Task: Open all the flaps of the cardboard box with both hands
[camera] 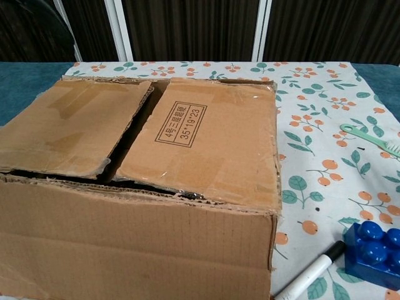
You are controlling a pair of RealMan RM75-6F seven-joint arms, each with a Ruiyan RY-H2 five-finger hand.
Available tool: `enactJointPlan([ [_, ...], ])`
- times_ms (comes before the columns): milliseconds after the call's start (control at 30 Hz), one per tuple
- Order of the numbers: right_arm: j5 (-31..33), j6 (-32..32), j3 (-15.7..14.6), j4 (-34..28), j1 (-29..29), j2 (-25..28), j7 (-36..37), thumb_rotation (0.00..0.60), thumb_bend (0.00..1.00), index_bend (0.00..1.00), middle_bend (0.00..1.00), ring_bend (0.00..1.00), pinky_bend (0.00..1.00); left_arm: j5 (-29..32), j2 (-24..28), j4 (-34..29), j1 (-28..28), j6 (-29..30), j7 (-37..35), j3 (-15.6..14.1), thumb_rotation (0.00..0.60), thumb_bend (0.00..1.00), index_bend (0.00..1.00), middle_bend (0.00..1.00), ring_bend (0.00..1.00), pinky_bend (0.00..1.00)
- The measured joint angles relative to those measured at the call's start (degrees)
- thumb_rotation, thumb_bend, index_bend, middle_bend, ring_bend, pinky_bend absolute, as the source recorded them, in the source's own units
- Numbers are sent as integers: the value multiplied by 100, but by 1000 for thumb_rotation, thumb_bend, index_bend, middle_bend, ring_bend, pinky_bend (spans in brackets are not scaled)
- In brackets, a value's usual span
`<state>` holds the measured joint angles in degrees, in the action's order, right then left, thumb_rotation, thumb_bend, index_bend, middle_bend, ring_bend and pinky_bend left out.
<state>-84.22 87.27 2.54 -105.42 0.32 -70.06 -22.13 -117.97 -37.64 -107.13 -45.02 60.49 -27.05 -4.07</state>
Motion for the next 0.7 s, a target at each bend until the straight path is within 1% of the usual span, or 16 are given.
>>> enactJointPlan([
  [167,183,28,87,91,-8,-13,-45,600,178,0,79,168,233,40,200,-139,-437,-614,-298,59,600,567,187,211,130,140],
  [233,243,32,117,127,-5,-29,-84,600,179,0,79,168,233,36,233,-176,-580,-765,-397,82,600,567,188,211,130,140],
  [333,284,45,147,173,3,-63,-161,600,178,0,79,168,233,-5,238,-217,-718,-840,-624,93,600,569,187,213,130,140],
  [467,352,66,171,224,6,-102,-248,600,178,0,79,168,233,-167,104,-172,-901,-814,-865,103,600,613,189,220,130,140],
  [700,400,134,184,276,-15,-129,-359,600,178,0,79,168,233,-420,-147,-84,-1162,-1152,-799,-16,600,613,189,232,130,140],
])
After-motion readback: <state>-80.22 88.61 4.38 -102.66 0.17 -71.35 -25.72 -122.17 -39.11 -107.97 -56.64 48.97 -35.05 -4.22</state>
